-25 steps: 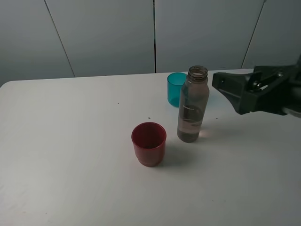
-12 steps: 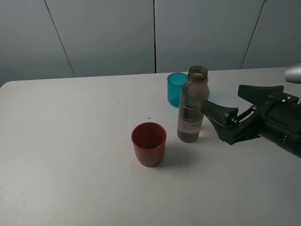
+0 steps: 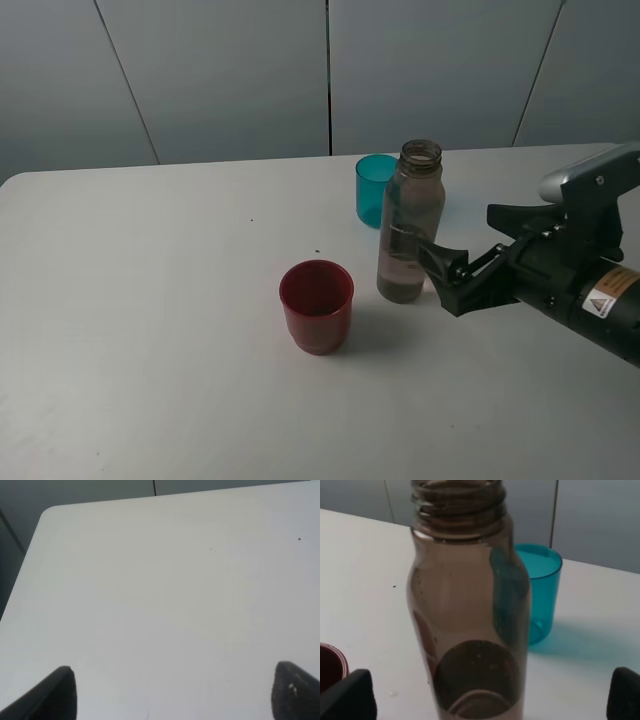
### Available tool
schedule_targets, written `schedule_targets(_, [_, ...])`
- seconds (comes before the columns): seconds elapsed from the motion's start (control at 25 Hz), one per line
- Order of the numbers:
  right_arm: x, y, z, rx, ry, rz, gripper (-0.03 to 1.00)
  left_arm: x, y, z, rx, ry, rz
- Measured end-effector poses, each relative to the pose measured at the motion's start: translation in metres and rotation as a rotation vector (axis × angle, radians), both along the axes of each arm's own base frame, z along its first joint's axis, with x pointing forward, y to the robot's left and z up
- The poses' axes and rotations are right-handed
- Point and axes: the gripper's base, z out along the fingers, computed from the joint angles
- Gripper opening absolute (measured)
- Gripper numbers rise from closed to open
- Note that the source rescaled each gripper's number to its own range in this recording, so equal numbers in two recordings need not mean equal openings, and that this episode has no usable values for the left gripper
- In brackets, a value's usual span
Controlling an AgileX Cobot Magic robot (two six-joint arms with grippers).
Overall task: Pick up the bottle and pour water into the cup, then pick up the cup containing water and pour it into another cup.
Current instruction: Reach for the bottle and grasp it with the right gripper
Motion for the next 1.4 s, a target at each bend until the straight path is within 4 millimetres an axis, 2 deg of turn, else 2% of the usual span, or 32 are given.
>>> schedule_targets(0.32, [0.025,0.015,-0.017,0.017,-0.029,-0.008,1.00,0.000,0.000,0.000,0.000,0.000,0.000])
schedule_targets(0.96, [0.055,0.035,-0.053,-0.004,0.031,0.002,1.00,0.000,0.000,0.000,0.000,0.000,0.000])
schedule_targets(1.4, [0.071,0.047,-0.050,0.021,-0.012,0.020,1.00,0.000,0.000,0.000,0.000,0.000,0.000])
